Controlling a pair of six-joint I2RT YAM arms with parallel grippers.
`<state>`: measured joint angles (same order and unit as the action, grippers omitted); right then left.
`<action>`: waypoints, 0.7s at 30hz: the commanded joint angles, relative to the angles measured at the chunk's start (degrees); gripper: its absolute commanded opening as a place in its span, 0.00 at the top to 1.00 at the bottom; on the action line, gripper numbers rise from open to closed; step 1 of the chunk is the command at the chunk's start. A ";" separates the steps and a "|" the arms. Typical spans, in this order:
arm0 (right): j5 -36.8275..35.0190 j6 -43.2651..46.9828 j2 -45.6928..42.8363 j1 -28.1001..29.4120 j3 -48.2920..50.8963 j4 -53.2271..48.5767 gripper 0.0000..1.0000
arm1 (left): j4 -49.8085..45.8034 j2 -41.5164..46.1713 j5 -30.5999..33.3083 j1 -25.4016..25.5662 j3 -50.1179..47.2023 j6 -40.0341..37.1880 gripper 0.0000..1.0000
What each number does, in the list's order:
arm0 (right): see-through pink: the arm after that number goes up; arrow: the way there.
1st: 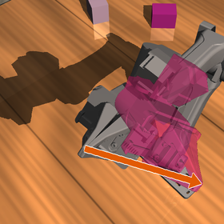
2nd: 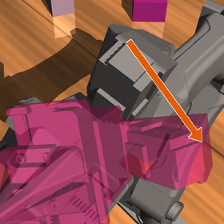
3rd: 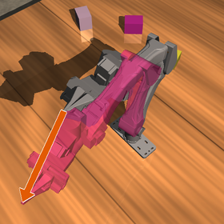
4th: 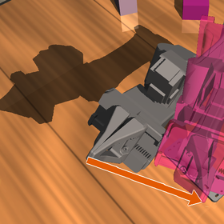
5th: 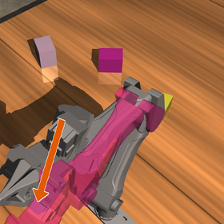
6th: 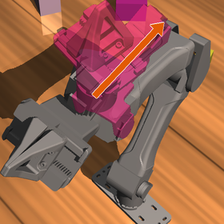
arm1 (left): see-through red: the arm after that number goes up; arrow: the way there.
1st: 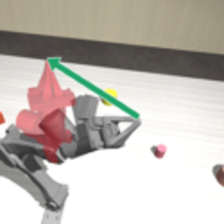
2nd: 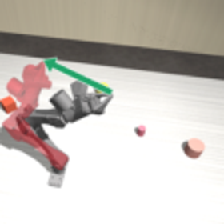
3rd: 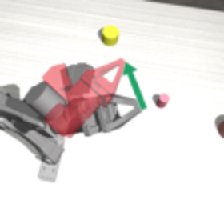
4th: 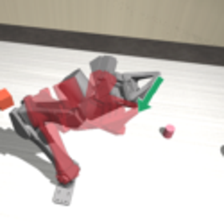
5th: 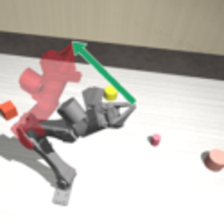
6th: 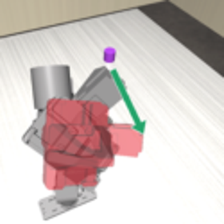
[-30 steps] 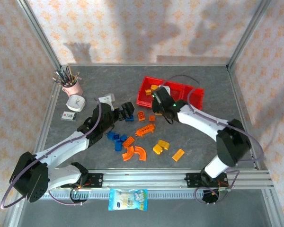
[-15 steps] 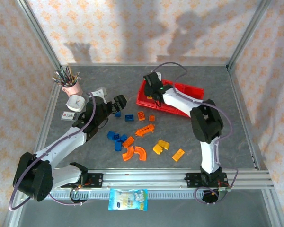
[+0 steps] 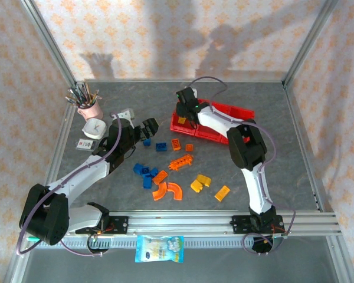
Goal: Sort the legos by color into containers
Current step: Place the lego in the container.
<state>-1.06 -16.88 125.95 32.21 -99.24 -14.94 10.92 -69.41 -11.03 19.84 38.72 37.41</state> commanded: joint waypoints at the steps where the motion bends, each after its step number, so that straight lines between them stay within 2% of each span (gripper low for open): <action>1: -0.96 0.97 -1.90 -0.13 -1.89 0.26 0.53 | 1.15 -0.11 -0.53 -0.59 1.85 -1.19 0.01; 7: 0.35 1.22 -8.87 -0.04 3.06 1.57 0.52 | -0.01 -0.05 -0.64 -0.59 2.50 -1.57 0.01; 17: 1.30 1.97 -25.80 1.09 21.77 2.49 0.48 | -0.74 2.37 -3.66 -0.31 0.22 -0.95 0.01; 21: 1.00 1.79 -32.06 2.36 29.54 1.35 0.45 | 0.11 3.49 -4.49 1.49 -1.76 0.09 0.01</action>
<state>0.45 -15.77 97.27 33.43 -73.93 -11.99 10.90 -67.53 -13.82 20.12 38.46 37.15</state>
